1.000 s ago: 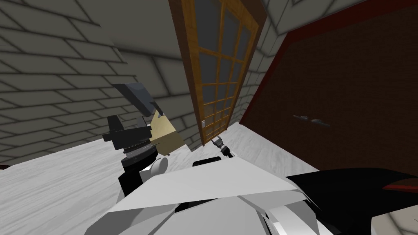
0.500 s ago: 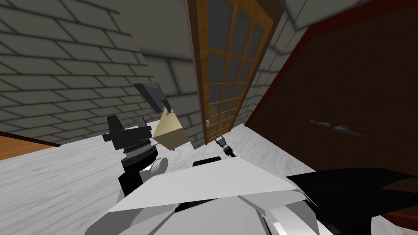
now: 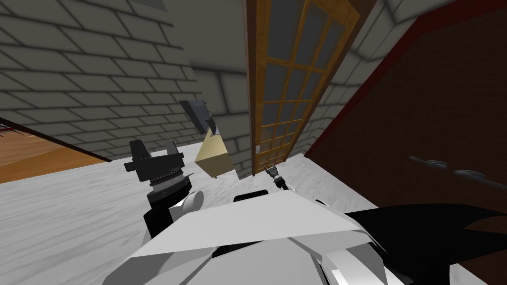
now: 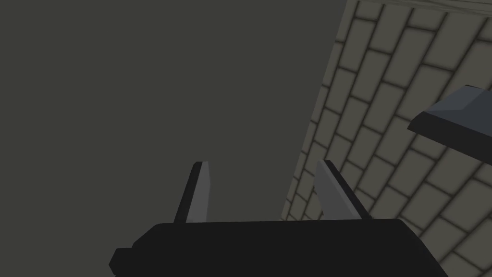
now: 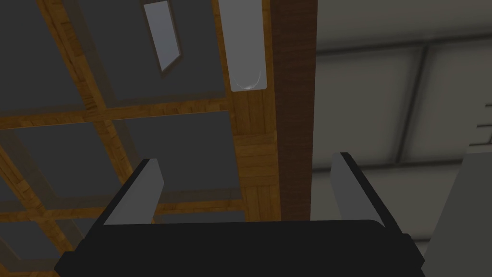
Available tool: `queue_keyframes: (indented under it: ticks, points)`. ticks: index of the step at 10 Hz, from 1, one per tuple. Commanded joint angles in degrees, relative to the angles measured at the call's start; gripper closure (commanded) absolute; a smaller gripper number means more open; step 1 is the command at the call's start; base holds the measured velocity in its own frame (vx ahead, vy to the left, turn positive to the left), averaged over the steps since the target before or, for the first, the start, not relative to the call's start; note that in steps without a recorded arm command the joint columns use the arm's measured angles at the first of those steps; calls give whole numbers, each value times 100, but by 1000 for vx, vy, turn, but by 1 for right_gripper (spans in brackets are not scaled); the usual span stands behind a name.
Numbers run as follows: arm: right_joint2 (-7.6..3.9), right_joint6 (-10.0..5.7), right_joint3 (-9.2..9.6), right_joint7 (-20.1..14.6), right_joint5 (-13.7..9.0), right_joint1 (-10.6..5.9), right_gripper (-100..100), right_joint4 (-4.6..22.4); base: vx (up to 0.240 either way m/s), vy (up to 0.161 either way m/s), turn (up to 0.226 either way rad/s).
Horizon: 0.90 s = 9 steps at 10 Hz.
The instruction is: Pull the door open
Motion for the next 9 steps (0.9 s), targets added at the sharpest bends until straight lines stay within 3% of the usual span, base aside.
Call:
queue_keyframes:
  ticks: [1, 9]
  points:
    - [-52, 84, 4, 13, -82, 87, -100, -166, 24, 20, 61]
    - [-429, -9, -82, 261, -1135, 38, -100, 144, 47, 23, 194]
